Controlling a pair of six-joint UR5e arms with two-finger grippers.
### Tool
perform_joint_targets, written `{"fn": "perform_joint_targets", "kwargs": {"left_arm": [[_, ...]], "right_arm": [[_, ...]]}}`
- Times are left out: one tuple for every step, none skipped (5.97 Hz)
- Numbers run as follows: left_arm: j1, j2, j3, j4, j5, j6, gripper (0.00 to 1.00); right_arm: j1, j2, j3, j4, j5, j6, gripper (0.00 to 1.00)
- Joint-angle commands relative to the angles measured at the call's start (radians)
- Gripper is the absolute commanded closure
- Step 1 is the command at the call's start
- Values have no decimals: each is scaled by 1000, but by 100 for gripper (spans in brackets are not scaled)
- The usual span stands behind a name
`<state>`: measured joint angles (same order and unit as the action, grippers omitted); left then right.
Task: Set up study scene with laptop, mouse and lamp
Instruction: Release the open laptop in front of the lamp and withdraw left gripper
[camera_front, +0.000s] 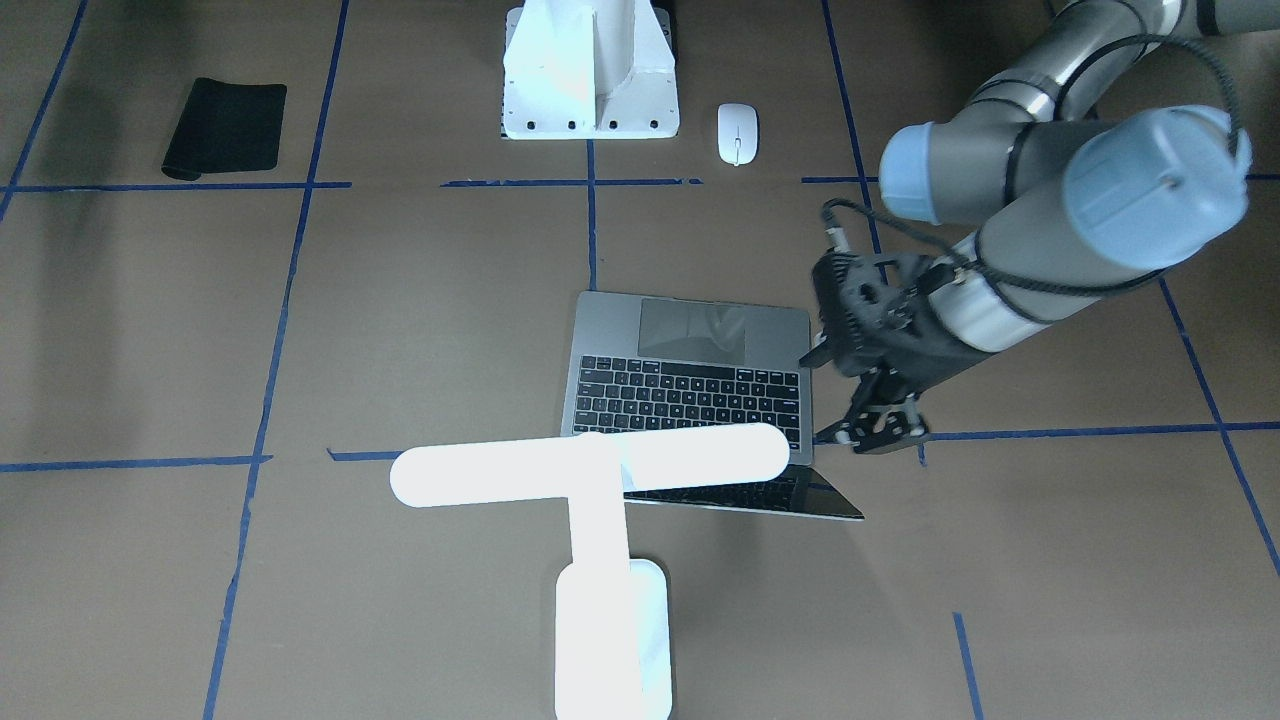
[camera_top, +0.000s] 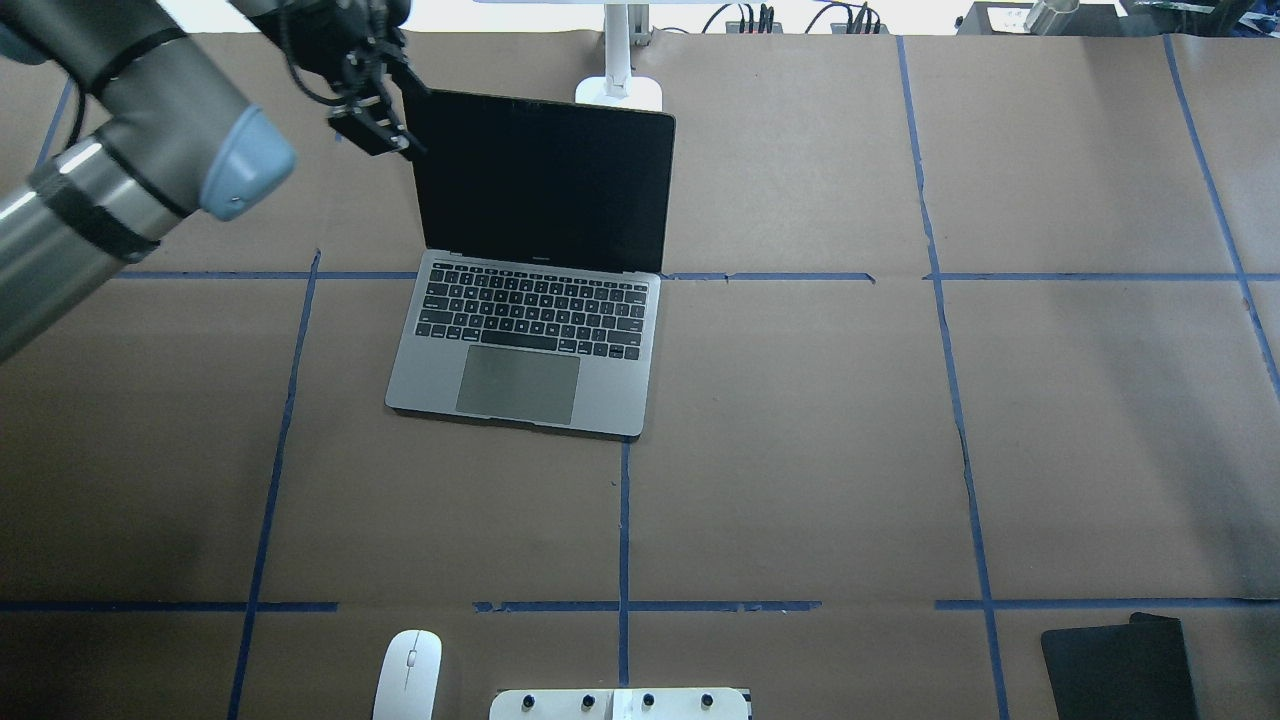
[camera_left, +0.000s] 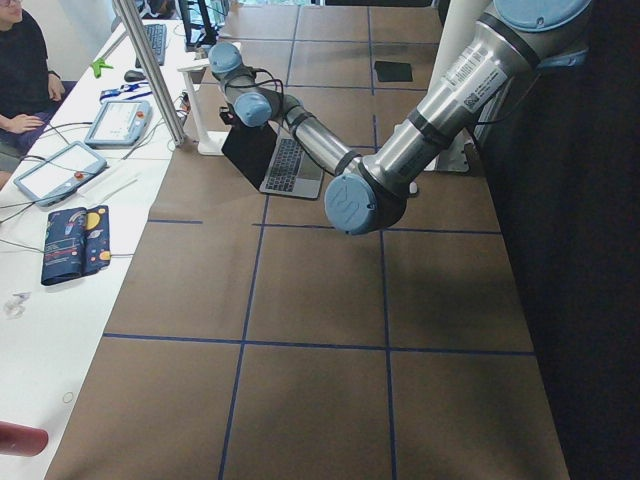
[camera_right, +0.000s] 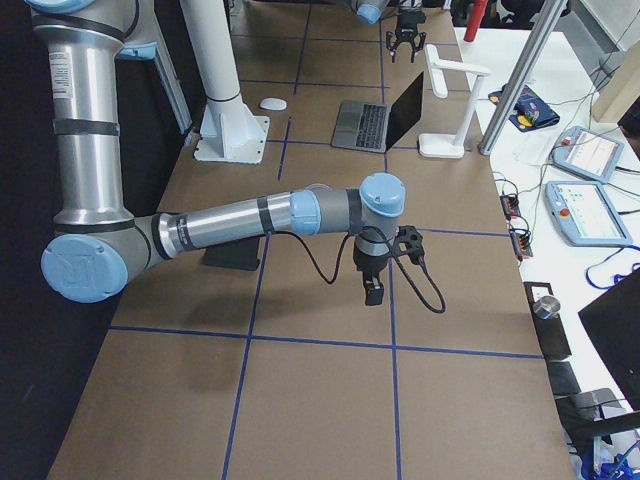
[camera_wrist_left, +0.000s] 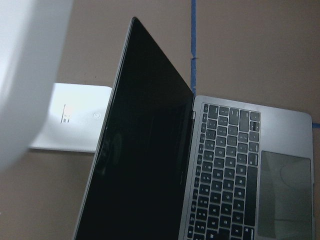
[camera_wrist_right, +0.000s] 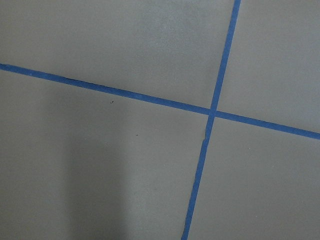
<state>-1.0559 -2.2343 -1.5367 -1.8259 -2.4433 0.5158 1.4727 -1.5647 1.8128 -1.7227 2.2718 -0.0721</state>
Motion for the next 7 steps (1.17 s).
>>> {"fn": "perform_joint_targets", "kwargs": {"left_arm": [[-71, 212, -258, 157, -3, -49, 0], [-76, 288, -370, 341, 0, -230, 0], [-103, 318, -387, 444, 7, -299, 0], [-163, 370, -388, 579, 67, -315, 0], [-236, 487, -376, 633, 99, -318, 0], [-321, 566, -367, 628, 101, -307, 0], [-394, 611, -358, 622, 101, -300, 0]], "right_arm": [[0, 0, 10, 0, 0, 0, 0], [1, 0, 16, 0, 0, 2, 0], [0, 0, 14, 0, 0, 2, 0], [0, 0, 16, 0, 2, 2, 0], [0, -2, 31, -2, 3, 3, 0], [0, -12, 72, 0, 67, 77, 0], [-27, -35, 165, 0, 87, 218, 0]]}}
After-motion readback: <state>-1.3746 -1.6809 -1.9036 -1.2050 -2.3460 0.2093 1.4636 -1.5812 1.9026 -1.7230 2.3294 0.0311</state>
